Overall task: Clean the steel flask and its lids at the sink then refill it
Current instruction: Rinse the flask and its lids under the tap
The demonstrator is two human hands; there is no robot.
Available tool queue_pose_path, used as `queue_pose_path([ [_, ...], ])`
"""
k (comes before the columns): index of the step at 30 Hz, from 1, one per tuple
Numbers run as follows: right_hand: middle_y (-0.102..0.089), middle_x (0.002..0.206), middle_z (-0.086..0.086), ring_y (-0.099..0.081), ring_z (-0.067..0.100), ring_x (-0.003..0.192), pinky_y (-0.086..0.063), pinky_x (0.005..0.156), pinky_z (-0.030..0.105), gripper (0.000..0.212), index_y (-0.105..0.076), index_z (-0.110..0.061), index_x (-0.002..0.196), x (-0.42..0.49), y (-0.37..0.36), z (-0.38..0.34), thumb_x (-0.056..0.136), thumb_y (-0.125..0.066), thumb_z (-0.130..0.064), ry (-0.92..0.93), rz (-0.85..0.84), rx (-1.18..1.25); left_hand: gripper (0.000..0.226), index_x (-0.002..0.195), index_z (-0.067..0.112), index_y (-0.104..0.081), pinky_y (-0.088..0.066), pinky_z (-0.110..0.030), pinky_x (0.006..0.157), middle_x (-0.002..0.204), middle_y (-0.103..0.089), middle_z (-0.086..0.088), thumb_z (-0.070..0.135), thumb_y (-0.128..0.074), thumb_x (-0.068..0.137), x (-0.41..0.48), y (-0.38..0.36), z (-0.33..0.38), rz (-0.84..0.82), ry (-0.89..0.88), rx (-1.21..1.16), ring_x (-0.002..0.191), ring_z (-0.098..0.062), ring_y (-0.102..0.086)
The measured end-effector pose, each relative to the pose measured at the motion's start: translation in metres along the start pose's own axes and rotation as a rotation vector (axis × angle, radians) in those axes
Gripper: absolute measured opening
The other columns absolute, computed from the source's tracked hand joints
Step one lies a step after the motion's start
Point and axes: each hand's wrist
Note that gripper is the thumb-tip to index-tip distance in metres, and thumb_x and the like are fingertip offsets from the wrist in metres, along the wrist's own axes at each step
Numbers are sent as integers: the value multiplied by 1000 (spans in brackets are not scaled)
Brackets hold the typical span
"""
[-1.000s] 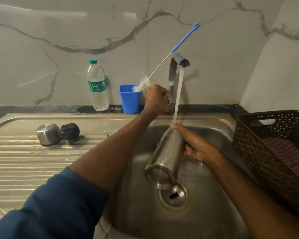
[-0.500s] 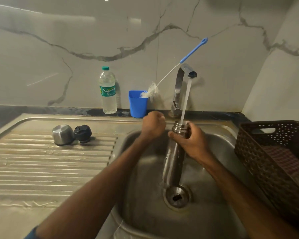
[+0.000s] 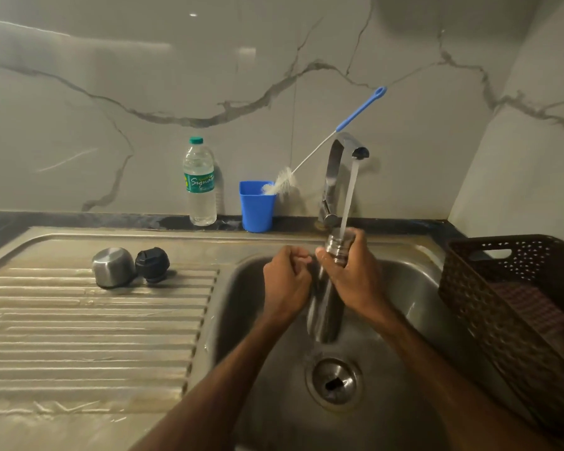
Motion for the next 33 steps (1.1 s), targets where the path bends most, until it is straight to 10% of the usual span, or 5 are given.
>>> queue_pose_path([
  [4, -65, 117, 1, -67, 19, 96, -60, 83, 41, 58, -42, -22, 133, -1, 1, 8, 91, -72, -48, -64, -59, -17, 22, 100, 14, -71, -50, -7, 71, 94, -72, 7, -2, -57, 95, -2, 0, -7, -43, 45, -30, 88, -3, -67],
  [7, -64, 116, -1, -67, 16, 94, -56, 75, 27, 55, -42, -19, 137, 1, 6, 8, 94, -72, -39, -18, 22, 61, 23, 100, 13, -72, -48, -4, 72, 97, -73, 5, -2, -57, 94, -1, 0, -5, -48, 60, -28, 91, -6, -68],
  [11, -64, 127, 6, -67, 24, 107, -58, 89, 42, 64, -43, -16, 139, -3, 3, 13, 92, -73, -45, -60, -58, -62, 22, 104, 13, -72, -49, -8, 74, 96, -72, 7, -2, -59, 94, -4, -1, -2, -49, 72, -30, 90, -4, -67],
  [33, -64, 116, -2, -67, 15, 99, -58, 86, 37, 50, -44, -25, 131, -8, 1, 2, 94, -70, -45, -22, -9, 6, 24, 89, 22, -72, -59, -23, 78, 85, -73, 7, 1, -61, 90, -9, -4, -1, -76, 119, -60, 81, -5, -69],
])
Point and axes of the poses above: each hand's wrist, its own x-axis towards the middle knuckle, its own y-axis out of the back of the hand, z = x × y
